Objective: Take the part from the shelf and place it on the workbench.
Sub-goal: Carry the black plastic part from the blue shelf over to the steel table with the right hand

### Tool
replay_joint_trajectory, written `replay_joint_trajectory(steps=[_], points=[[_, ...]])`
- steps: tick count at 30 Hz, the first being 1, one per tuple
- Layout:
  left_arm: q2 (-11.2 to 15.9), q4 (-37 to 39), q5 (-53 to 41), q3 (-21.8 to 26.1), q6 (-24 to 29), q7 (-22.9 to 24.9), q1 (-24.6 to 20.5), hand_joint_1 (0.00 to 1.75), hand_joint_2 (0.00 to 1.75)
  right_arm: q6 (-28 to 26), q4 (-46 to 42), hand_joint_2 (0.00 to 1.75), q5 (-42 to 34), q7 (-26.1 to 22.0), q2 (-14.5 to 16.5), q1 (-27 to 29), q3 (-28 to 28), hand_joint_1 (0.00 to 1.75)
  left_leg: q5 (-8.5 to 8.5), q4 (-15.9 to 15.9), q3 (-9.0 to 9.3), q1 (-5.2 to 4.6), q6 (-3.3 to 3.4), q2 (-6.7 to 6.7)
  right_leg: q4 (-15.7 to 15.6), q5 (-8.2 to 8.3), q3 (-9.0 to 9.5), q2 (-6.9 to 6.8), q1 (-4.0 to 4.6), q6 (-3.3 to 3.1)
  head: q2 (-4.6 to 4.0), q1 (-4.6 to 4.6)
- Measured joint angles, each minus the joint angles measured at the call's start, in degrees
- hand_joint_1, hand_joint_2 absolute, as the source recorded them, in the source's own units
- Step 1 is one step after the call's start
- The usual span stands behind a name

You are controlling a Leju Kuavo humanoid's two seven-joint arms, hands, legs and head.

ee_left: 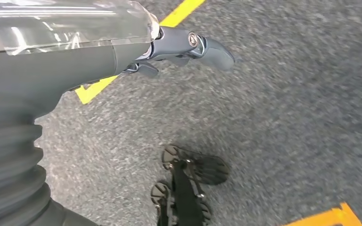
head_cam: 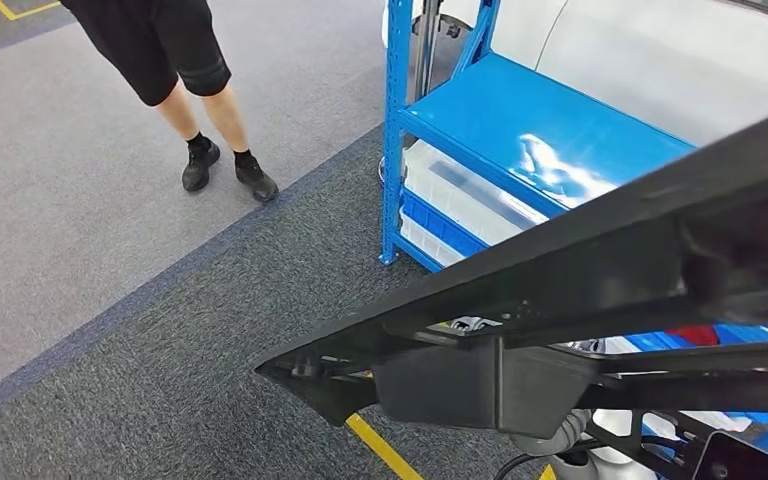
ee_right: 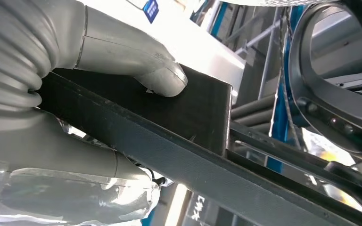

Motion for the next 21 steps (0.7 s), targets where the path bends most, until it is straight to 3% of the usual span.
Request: replay_joint_trajectory(steps=[1,3,4,5,6,8,9,10,12,14,16,18,20,21], points=[[-0.03,0.0,-0.02,0.0,0.09,-0.04,-0.06,0.0,1.75,0.04,0.5,1.75,-0.08,-0.01,0.07,-0.06,-0.02,1.75,0.25,-0.28,0.11,0.18,0.3,-0.58,2.0,-1.33,-0.81,1.52,-0.14,0.23,0.0,0.0],[-0.11,0.01,-0.12,-0.02,0.19,-0.09,-0.33,0.0,1.75,0.24,2.05,1.75,-0.26,-0.01,0.26,-0.06,-0.26,1.75,0.53,-0.4,0.0,0.27,0.66,-1.85,9.41,-5.13,-4.27,4.77,-0.44,0.47,0.0,0.0],[-0.14,0.01,-0.2,-0.03,0.22,-0.06,-0.44,0.0,1.75,0.43,2.86,1.75,-0.31,0.02,0.4,0.05,-0.53,1.75,0.58,-0.35,-0.12,0.25,0.72,-2.57,13.23,-6.58,-6.17,5.46,-0.49,0.55,0.0,0.0],[-0.19,0.01,-0.28,-0.04,0.26,-0.01,-0.44,0.0,1.75,0.69,3.64,1.75,-0.31,0.03,0.61,0.25,-0.88,1.75,0.61,-0.28,-0.2,0.22,0.73,-3.36,15.65,-7.05,-7.48,5.75,-0.51,0.61,0.0,0.0],[-0.23,0.01,-0.37,-0.05,0.27,0.06,-0.4,0.0,1.75,0.97,4.18,1.75,-0.26,0.04,0.87,0.48,-1.31,1.75,0.63,-0.18,-0.25,0.2,0.72,-4.16,15.88,-6.34,-7.77,5.87,-0.54,0.61,0.0,0.0],[-0.34,0.01,-0.44,-0.06,0.24,0.19,-0.34,0.0,1.75,1.56,4.69,1.75,-0.05,0.04,1.58,0.99,-2.37,1.75,0.58,0.14,-0.25,0.21,0.54,-5.84,9.8,-2.18,-5.17,6.87,-0.76,0.48,0.0,0.0],[-0.39,0.01,-0.45,-0.07,0.17,0.22,-0.37,0.0,1.75,1.84,4.7,1.75,0.03,0.03,1.97,1.27,-3.02,1.75,0.51,0.38,-0.33,0.16,0.35,-6.63,5.79,-0.38,-3.37,8.37,-0.95,0.38,0.0,0.0],[-0.43,0.01,-0.46,-0.08,0.08,0.24,-0.47,0.0,1.75,2.15,4.61,1.75,0.09,0.01,2.42,1.63,-3.78,1.75,0.45,0.66,-0.55,0.14,0.06,-7.43,2.57,0.8,-1.99,9.75,-1.13,0.33,0.0,0.0],[-0.44,0.01,-0.55,-0.1,-0.21,0.24,-0.54,0.0,1.75,2.73,4.33,1.75,0.09,-0.02,3.36,2.43,-5.51,1.75,0.53,0.89,-1.14,0.21,-0.74,-8.8,0.18,1.05,-1.11,11.2,-1.14,0.18,0.0,0.0],[-0.39,0.01,-0.69,-0.11,-0.53,0.25,-0.24,0.0,1.75,3.39,4.03,1.75,0.0,-0.03,4.41,2.91,-7.15,1.75,0.69,0.88,-1.61,0.48,-1.54,-9.65,-0.22,1.27,-0.97,9.89,-1.05,-0.31,0.0,0.0],[-0.34,0.01,-0.92,-0.13,-0.72,0.17,-0.04,0.0,1.75,4.28,3.74,1.75,-0.22,-0.03,5.5,3.2,-8.71,1.75,-0.69,3.09,-2.79,0.37,-2.03,-7.07,-0.86,1.55,-0.59,8.28,-1.14,-1.11,0.0,-0.03],[-0.28,0.01,-1.14,-0.24,-0.81,0.05,-0.35,0.0,1.75,5.61,3.43,1.75,-0.51,-0.04,6.37,3.69,-10.35,1.75,-4.33,9.86,-6.02,0.2,-2.34,-3.05,-1.19,1.57,-0.37,6.45,-0.94,-1.66,0.0,-0.05],[-0.22,0.01,-1.25,-0.47,-1.0,-0.04,-0.57,0.0,1.75,7.13,3.1,1.75,-0.54,-0.03,7.02,4.15,-11.56,1.75,-7.0,16.78,-9.3,0.31,-2.61,-1.61,-1.17,1.42,-0.35,4.51,-0.63,-1.81,0.0,-0.05],[-0.21,0.01,-1.29,-0.56,-1.09,-0.07,-0.54,0.0,1.75,7.73,2.83,1.75,-0.47,-0.03,7.31,4.3,-11.87,1.75,-6.87,17.66,-9.62,0.36,-2.66,-1.41,-1.15,1.33,-0.31,3.63,-0.55,-1.8,0.0,-0.05]])
